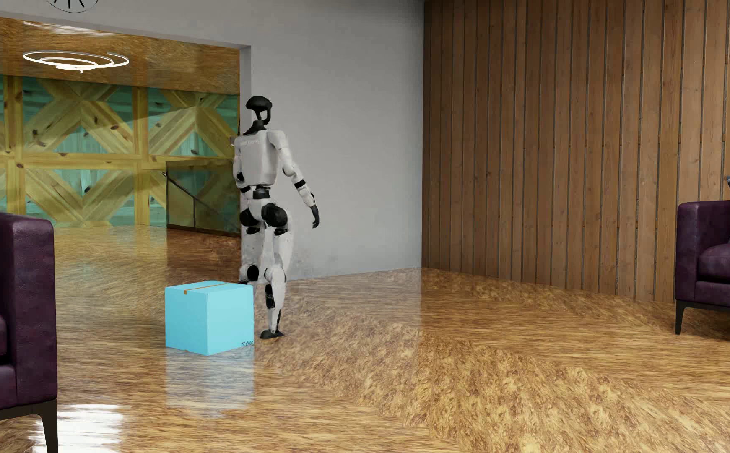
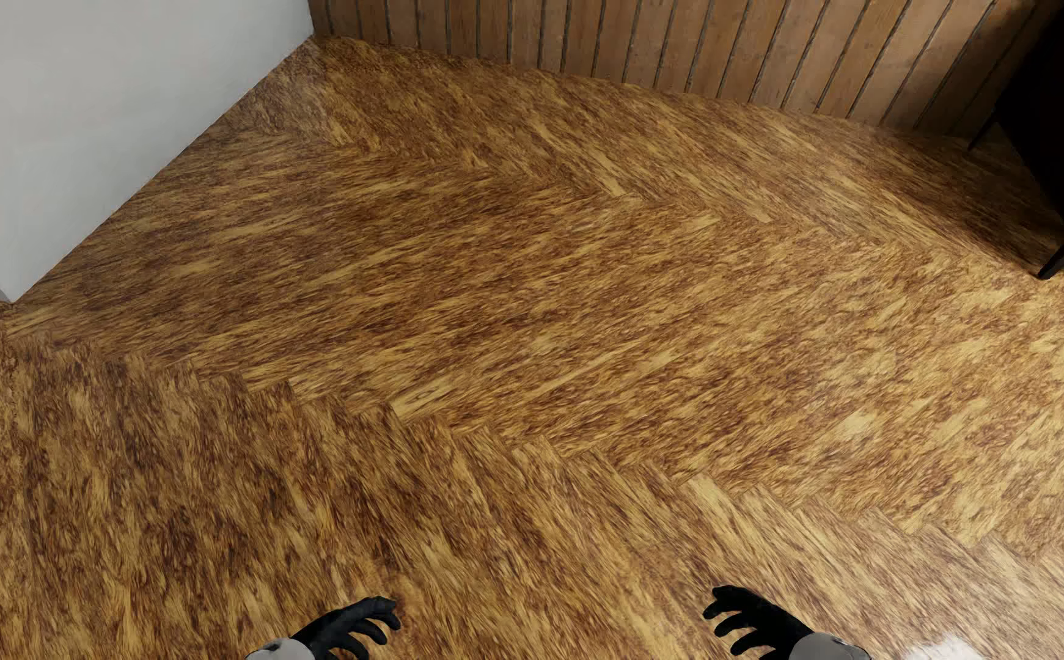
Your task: Perch on the cyan box
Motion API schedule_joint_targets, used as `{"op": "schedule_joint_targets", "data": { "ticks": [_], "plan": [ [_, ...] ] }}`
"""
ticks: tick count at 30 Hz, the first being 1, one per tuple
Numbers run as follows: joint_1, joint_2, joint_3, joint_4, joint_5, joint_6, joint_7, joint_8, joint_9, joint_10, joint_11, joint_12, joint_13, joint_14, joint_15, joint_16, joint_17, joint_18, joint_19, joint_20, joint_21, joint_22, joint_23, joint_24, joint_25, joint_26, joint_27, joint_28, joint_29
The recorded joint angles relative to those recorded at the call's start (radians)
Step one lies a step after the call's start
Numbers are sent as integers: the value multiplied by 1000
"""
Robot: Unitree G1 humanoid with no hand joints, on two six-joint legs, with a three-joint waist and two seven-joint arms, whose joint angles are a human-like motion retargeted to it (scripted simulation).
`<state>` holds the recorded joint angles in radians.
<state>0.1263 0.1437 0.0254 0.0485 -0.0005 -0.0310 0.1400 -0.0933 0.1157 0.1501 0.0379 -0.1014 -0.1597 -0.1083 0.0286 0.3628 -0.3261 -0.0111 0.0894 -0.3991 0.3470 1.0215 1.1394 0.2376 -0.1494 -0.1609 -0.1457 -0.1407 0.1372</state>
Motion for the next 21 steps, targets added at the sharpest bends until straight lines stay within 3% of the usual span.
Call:
{"op": "schedule_joint_targets", "data": {
  "ticks": [2,4,11,15,21],
  "plan": [
    [30,51,2,2,2,2,8,-11,-34,3,-30,1,17,-15,-4,-18,28,0,2,5,-28,129,107,-7,9,48,32,42,-32],
    [44,72,7,7,1,1,9,-15,-62,6,-36,7,49,-24,-16,-17,49,-6,7,12,-58,190,151,6,11,63,47,54,-43],
    [53,89,10,15,-4,-4,-13,-2,-115,9,-37,83,155,-36,-38,26,91,-5,10,50,-77,92,30,-3,-23,31,9,3,49],
    [53,69,11,12,-9,-5,-52,14,-119,-2,-23,80,145,-60,-32,-10,97,-8,-2,46,-73,92,42,-14,-5,45,21,14,25],
    [60,88,10,5,-1,-1,-18,3,-106,1,-39,94,124,-32,-31,-21,66,6,-4,36,-63,50,52,-2,7,26,18,-13,11]
  ]
}}
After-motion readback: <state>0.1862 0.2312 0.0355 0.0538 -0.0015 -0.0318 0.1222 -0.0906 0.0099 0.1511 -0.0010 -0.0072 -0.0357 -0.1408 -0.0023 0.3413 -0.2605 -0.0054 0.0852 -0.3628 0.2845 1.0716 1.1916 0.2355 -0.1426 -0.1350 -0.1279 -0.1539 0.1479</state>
